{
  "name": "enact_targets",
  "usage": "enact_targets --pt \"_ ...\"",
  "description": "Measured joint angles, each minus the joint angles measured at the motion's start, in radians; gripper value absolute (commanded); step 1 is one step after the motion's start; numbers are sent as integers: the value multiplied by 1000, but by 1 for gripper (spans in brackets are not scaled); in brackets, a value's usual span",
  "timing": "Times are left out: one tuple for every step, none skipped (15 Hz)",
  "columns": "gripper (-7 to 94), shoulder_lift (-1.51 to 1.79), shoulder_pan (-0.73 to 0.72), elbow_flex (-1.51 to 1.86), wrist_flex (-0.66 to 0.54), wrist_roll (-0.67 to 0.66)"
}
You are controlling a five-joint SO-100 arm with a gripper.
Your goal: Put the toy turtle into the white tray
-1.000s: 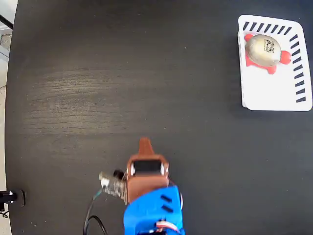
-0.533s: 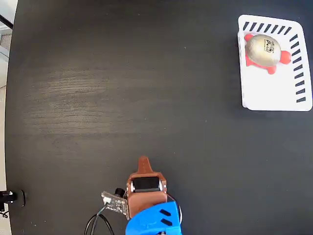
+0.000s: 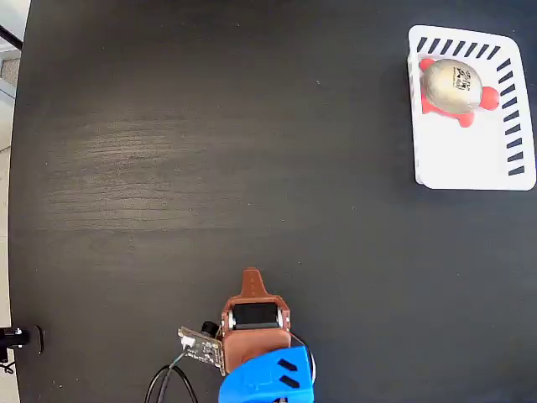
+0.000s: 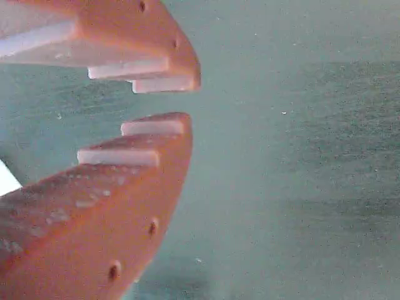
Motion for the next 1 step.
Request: enact_targets --pt "0 0 0 0 0 0"
